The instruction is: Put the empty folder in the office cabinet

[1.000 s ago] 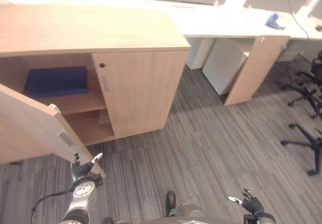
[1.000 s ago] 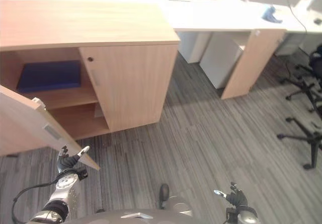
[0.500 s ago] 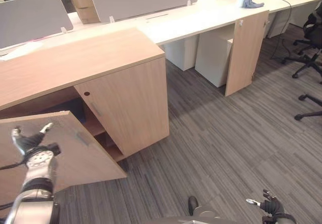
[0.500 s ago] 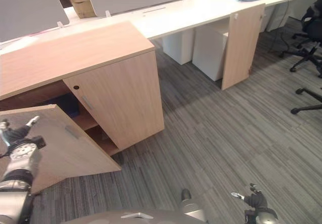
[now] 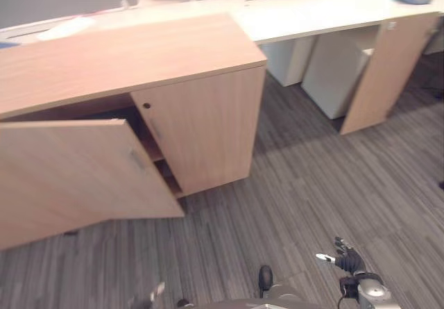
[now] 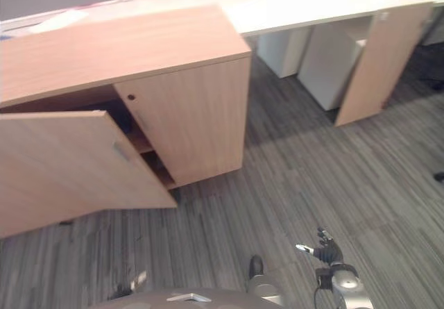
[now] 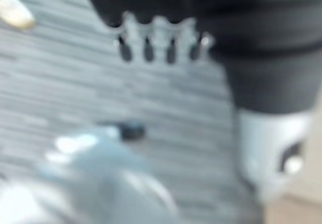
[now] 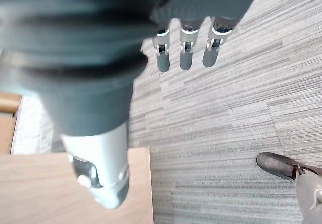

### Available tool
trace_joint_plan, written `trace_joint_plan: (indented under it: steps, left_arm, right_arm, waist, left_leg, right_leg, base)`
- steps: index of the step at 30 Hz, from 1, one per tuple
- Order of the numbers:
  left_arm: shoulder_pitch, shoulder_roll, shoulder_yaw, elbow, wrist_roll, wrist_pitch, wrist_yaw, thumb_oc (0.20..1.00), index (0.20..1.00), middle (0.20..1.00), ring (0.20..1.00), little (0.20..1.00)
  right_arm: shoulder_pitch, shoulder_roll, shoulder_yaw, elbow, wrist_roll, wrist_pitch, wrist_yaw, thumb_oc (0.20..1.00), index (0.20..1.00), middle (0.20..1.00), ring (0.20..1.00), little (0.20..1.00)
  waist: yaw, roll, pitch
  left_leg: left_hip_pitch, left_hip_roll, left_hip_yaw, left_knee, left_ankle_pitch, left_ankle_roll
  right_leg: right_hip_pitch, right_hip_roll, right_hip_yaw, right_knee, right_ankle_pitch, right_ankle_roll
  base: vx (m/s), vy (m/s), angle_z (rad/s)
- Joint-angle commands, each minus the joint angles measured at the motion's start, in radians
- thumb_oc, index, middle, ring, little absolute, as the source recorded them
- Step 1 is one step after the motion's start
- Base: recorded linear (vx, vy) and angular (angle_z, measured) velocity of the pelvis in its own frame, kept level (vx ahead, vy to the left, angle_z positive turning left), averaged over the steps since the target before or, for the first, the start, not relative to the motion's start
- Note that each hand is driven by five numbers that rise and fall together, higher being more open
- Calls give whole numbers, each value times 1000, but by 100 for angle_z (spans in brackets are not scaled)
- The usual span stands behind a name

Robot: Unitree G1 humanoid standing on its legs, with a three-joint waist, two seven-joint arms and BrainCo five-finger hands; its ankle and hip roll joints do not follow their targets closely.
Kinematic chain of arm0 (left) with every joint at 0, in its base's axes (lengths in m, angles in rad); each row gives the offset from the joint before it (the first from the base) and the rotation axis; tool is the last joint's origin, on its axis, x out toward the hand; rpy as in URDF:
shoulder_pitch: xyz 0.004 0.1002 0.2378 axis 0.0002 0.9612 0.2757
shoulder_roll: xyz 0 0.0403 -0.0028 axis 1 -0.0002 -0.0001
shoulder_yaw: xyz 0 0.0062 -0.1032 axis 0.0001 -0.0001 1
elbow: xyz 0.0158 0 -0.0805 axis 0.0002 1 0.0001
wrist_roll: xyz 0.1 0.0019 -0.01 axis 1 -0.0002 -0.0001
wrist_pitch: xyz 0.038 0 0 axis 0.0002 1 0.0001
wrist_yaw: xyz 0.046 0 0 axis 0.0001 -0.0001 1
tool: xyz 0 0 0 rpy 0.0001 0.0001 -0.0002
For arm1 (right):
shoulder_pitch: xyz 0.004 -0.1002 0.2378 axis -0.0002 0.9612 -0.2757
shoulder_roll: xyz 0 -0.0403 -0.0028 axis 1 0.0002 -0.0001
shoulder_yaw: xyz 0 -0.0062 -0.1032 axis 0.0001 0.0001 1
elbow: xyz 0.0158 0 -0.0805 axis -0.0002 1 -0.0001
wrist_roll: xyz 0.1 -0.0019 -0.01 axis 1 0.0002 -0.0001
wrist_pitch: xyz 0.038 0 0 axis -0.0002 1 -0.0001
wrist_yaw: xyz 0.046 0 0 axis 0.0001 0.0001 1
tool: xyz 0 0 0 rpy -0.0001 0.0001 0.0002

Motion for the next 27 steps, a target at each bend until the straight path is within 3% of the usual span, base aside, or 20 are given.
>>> trace_joint_plan:
  steps: [1, 6, 14, 18, 24, 27]
  left_arm:
    - [-67, 113, 53, -8, 33, -24, -50, 1000, 1000, 1000, 1000, 1000]
    - [-31, 87, 14, 48, 118, -38, -143, 1000, 1000, 1000, 1000, 1000]
    - [-81, 91, -79, 30, 74, -26, -120, 1000, 1000, 1000, 1000, 1000]
    - [-116, 67, -130, 30, 123, -29, -107, 1000, 1000, 1000, 1000, 1000]
    - [-158, 28, -215, 1, 164, -57, -88, 1000, 1000, 1000, 1000, 1000]
    - [-160, 16, -260, -29, 155, -24, -81, 1000, 1000, 1000, 1000, 1000]
  right_arm:
    - [-56, 13, -16, 76, 2, -24, 5, 1000, 1000, 1000, 1000, 1000]
    - [-76, 39, -6, 145, 4, -6, 24, 1000, 1000, 1000, 1000, 1000]
    - [-101, 91, 23, 226, 64, -2, 66, 1000, 1000, 1000, 1000, 1000]
    - [-112, 121, 37, 270, 54, 43, 25, 1000, 1000, 1000, 1000, 1000]
    - [-132, 151, 88, 294, 17, 56, 43, 1000, 1000, 1000, 1000, 1000]
    - [-142, 162, 122, 264, 42, 33, 33, 1000, 1000, 1000, 1000, 1000]
  waist:
    - [0, -57, 12]
    - [36, -69, -2]
    - [46, -66, -18]
    - [52, -68, -27]
    - [61, -69, -42]
    - [72, -77, -36]
  left_leg:
    - [-26, -115, -26, 61, -68, 30]
    - [-42, -219, -93, 139, -161, 89]
    - [4, -229, -128, -28, -103, 101]
    - [15, -233, -127, -52, -92, 103]
    - [14, -247, -136, -54, -94, 114]
    - [2, -248, -137, -54, -87, 115]
  right_leg:
    - [75, -16, -9, 1, -36, 34]
    - [72, -17, 3, 1, -22, 38]
    - [45, -2, 4, 1, 1, 64]
    - [42, -1, -8, 1, 6, 71]
    - [40, 7, 14, 1, 5, 72]
    - [31, 8, 10, 1, 20, 82]
  base:
    - [-85, -76, 42]
    - [-79, -9, 11]
    - [-84, 64, 1]
    - [-77, 62, 1]
    - [-37, 74, 0]
    - [-92, 95, -1]
